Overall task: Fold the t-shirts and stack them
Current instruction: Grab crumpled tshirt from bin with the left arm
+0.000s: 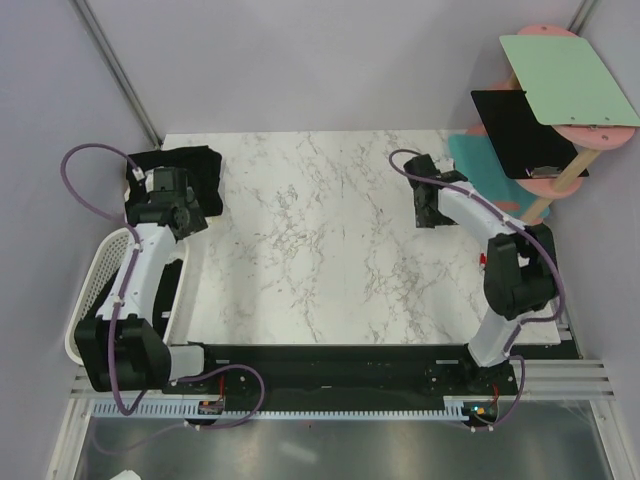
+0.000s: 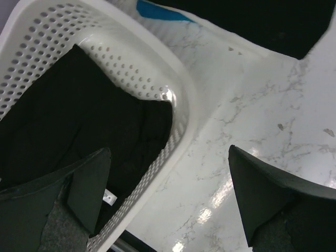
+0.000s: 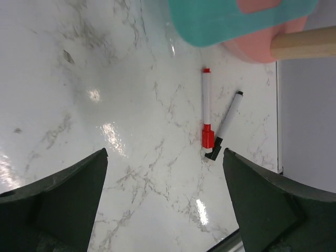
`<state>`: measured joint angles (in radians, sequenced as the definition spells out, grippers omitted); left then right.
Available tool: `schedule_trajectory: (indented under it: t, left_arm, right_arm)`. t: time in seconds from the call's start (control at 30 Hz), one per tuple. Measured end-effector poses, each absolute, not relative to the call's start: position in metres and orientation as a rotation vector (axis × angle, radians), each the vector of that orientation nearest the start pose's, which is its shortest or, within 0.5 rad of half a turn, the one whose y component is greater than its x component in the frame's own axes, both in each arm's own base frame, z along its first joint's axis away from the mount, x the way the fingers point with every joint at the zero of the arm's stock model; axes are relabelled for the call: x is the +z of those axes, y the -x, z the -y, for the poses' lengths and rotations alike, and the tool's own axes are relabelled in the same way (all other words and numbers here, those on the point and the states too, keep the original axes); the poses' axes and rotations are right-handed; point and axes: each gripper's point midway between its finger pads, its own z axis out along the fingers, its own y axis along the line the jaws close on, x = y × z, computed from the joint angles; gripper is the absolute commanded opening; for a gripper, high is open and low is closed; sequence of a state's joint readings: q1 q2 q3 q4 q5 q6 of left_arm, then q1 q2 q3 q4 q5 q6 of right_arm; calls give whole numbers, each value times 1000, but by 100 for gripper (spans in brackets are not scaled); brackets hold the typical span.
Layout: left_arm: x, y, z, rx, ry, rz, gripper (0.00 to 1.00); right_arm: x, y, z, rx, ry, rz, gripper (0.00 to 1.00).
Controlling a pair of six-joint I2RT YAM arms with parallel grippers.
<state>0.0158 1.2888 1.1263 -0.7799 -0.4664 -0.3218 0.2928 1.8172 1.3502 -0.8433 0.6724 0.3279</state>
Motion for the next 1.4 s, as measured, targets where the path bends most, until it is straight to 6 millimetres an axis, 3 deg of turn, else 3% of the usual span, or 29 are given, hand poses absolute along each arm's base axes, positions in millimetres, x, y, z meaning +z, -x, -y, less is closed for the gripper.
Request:
schedule_trajectory:
  t: [0.13,0.23,0.33,0.5,0.7,1.0,1.1,1.13,1.17,1.3,1.33,1.37,1.4]
  left_arm:
    - [158,-285,-105,442,802,-2355,100]
    - [137,-260,-127,452,973,-2376,100]
    - [118,-240,-133,433,1086,-2410,100]
    - [99,-226,-131,384,1198,-2432,100]
    - [71,-213,-139,333,1371,-2475,100]
    - [30,-207,-138,299,1489,-2597,98]
    - [24,-209,-138,277,1507,-2625,95]
    - [24,-209,-137,272,1510,-2628,91]
    - [23,-210,-137,265,1512,-2633,72]
    - [21,-215,-134,225,1518,-2636,27]
    - [21,-215,-134,225,1516,-2637,11]
    - [21,-214,-134,228,1513,-2641,2]
    - [21,-214,-134,231,1518,-2641,2]
  right_arm:
    - [150,-378,-17,-558,-233,-2402,98]
    - [191,-379,-21,-444,-272,-2269,98]
    - [227,-375,-24,-329,-298,-2136,98]
    - [264,-360,-29,-169,-295,-1974,98]
    - [283,-359,-37,-82,-277,-1894,98]
    - [276,-361,-49,-10,-256,-1902,98]
    - [278,-363,-53,20,-255,-1895,98]
    - [279,-363,-53,21,-255,-1894,98]
    - [280,-363,-54,27,-256,-1890,98]
    - [281,-364,-57,48,-253,-1884,98]
    - [282,-364,-57,51,-253,-1883,98]
    - [282,-364,-57,52,-252,-1881,98]
    - [282,-364,-57,53,-252,-1880,98]
